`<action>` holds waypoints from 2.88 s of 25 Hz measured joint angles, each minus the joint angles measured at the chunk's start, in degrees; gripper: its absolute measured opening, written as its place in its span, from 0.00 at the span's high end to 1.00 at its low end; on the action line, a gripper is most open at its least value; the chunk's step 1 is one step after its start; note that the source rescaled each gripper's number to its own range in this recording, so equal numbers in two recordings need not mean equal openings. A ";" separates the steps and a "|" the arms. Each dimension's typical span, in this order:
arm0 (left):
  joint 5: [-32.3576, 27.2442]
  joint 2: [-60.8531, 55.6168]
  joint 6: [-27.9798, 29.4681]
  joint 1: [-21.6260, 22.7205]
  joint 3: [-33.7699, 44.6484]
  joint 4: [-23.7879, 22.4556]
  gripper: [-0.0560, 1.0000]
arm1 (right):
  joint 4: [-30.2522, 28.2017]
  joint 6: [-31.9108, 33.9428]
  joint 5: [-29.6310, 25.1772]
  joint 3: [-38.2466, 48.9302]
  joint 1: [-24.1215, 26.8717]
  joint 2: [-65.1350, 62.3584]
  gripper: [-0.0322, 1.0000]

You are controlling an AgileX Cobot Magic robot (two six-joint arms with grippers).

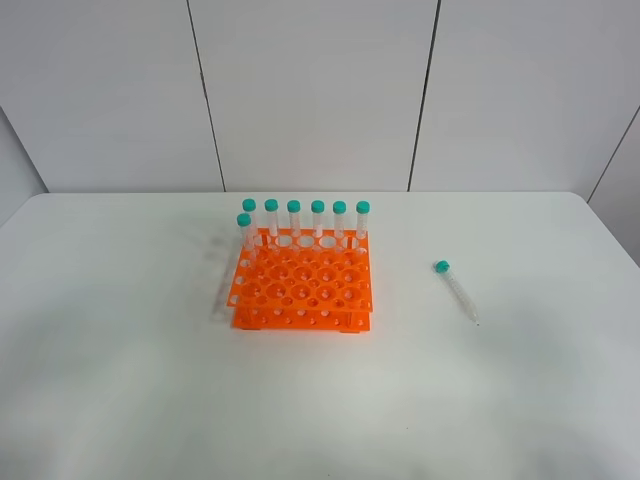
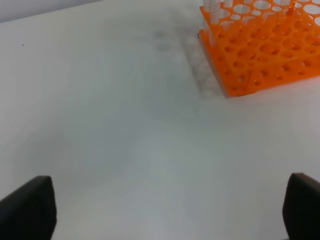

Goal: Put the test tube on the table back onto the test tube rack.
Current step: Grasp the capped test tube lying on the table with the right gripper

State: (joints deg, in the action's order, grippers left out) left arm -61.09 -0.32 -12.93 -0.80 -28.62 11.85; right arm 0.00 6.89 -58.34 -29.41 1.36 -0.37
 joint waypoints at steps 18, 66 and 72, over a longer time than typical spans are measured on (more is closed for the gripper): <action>0.00 0.00 0.05 0.00 0.00 -0.17 0.00 | 8.47 -17.05 1.58 -28.53 0.00 52.03 0.03; 0.01 0.00 0.22 0.00 0.00 -0.22 0.00 | -1.98 -11.62 7.28 -51.75 -11.50 123.95 0.17; 0.01 0.00 0.22 0.00 0.00 -0.22 0.00 | -4.23 -11.01 6.06 -52.23 -11.50 123.95 0.18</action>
State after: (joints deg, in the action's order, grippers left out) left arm -61.08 -0.32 -12.70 -0.80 -28.62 11.63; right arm -4.23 -4.12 -52.28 -81.64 -10.14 123.57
